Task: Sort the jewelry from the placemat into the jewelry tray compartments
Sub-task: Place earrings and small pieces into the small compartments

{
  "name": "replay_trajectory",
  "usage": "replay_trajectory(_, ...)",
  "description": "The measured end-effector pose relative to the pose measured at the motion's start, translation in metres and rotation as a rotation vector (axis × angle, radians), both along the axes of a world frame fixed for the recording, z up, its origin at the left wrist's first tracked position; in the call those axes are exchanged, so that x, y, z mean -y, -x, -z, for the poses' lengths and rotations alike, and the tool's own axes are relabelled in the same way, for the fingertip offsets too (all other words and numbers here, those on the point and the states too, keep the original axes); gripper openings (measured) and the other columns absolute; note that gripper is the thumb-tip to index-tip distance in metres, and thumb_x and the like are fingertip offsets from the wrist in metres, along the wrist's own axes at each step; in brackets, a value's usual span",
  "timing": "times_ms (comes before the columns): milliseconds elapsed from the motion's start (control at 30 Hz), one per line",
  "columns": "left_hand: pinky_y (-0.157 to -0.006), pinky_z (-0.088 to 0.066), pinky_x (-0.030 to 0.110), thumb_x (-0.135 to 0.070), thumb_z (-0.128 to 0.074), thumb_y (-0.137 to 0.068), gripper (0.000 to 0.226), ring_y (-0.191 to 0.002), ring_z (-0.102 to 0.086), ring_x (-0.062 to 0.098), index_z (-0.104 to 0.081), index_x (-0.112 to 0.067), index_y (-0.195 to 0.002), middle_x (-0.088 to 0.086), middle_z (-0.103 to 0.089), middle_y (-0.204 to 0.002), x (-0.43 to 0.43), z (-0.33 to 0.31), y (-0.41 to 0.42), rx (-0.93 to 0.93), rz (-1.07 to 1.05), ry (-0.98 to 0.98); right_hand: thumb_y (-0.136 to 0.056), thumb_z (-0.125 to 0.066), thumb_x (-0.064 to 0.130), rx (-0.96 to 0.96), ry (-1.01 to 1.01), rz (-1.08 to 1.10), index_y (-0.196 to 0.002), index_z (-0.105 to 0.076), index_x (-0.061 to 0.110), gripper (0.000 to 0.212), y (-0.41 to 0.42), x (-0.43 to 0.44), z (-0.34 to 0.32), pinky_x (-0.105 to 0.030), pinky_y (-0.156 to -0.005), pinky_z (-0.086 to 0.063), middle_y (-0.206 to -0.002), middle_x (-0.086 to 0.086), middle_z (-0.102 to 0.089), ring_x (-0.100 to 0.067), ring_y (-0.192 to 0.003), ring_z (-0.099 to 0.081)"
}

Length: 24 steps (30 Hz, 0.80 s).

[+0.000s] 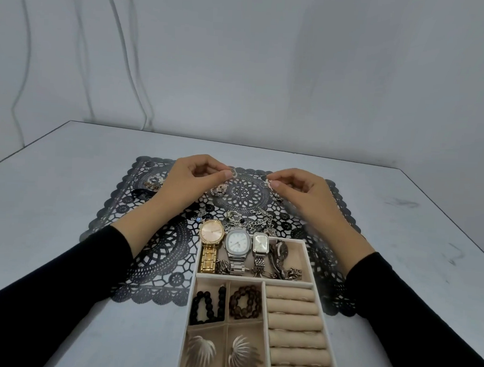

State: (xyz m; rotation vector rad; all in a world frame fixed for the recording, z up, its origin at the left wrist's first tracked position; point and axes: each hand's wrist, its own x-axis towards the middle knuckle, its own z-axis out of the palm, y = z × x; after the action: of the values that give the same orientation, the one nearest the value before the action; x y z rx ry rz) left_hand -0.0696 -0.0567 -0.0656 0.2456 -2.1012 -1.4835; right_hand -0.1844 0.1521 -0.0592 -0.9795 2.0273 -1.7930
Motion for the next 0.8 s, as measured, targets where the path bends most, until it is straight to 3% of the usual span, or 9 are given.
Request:
replay_trajectory(67, -0.064, -0.049, 0.011, -0.019, -0.078, -0.082, 0.013, -0.068, -0.066, 0.001, -0.075, -0.009, -0.092, 0.001, -0.075, -0.080, -0.001, -0.002, -0.011, -0.001, -0.012, -0.002, -0.086, -0.070, 0.013, 0.002, 0.012, 0.012, -0.097, -0.074, 0.017, 0.013, -0.008, -0.006, -0.003, -0.021, -0.047, -0.037, -0.084, -0.006, -0.071, -0.019, -0.056, -0.047)
replay_trajectory(133, -0.066, -0.053, 0.016, -0.021, -0.078, -0.082, 0.013, -0.072, -0.066, 0.003, -0.075, -0.012, -0.091, -0.003, -0.075, -0.081, -0.002, -0.002, -0.023, 0.011, -0.021, -0.004, -0.085, -0.070, 0.013, -0.016, 0.015, 0.023, -0.098, -0.074, 0.016, 0.014, -0.016, -0.012, -0.006, -0.024, -0.055, -0.042, -0.085, -0.003, -0.072, -0.020, -0.065, -0.052)
replay_trajectory(267, -0.073, -0.060, 0.028, -0.021, -0.078, -0.081, 0.010, -0.082, -0.069, 0.015, -0.075, -0.017, -0.089, 0.004, -0.075, -0.087, -0.008, -0.005, -0.051, 0.013, -0.045, -0.015, -0.084, -0.071, 0.012, -0.032, 0.037, 0.013, -0.099, -0.074, 0.015, 0.016, -0.034, -0.025, -0.010, -0.026, -0.076, -0.056, -0.091, -0.002, -0.074, -0.014, -0.080, -0.067)
replay_trajectory(333, -0.067, -0.062, 0.030, -0.021, -0.078, -0.081, 0.011, -0.084, -0.070, 0.021, -0.075, -0.017, -0.091, 0.008, -0.074, -0.091, -0.013, -0.008, -0.066, 0.012, -0.047, -0.025, -0.084, -0.070, 0.010, -0.049, 0.046, 0.015, -0.099, -0.074, 0.016, 0.016, -0.046, -0.032, -0.011, -0.029, -0.084, -0.056, -0.094, -0.001, -0.074, -0.016, -0.089, -0.068)
replay_trajectory(400, -0.063, -0.063, 0.035, -0.020, -0.078, -0.082, 0.015, -0.087, -0.071, 0.026, -0.075, -0.013, -0.095, 0.012, -0.073, -0.094, -0.018, -0.010, -0.079, 0.010, -0.035, -0.042, -0.084, -0.070, 0.007, -0.065, 0.064, 0.002, -0.099, -0.073, 0.015, 0.017, -0.058, -0.037, -0.012, -0.026, -0.081, -0.055, -0.093, 0.001, -0.074, -0.014, -0.088, -0.069)
replay_trajectory(533, -0.072, -0.054, 0.014, -0.015, -0.077, -0.082, 0.016, -0.083, -0.070, 0.015, -0.074, -0.007, -0.097, 0.011, -0.074, -0.094, -0.032, -0.014, -0.099, -0.040, -0.051, -0.002, -0.083, -0.070, 0.006, -0.040, 0.111, -0.020, -0.101, -0.073, 0.013, 0.019, -0.080, -0.049, -0.014, -0.022, -0.080, -0.053, -0.093, 0.000, -0.074, -0.012, -0.086, -0.068)
replay_trajectory(800, -0.071, -0.051, 0.012, -0.012, -0.077, -0.081, 0.008, -0.075, -0.067, 0.004, -0.075, -0.014, -0.088, -0.006, -0.075, -0.079, -0.053, -0.015, -0.125, -0.069, -0.015, -0.015, -0.084, -0.067, -0.002, -0.031, 0.162, -0.038, -0.101, -0.072, 0.006, 0.020, -0.110, -0.063, -0.008, -0.024, -0.077, -0.056, -0.088, -0.002, -0.074, -0.013, -0.082, -0.068)
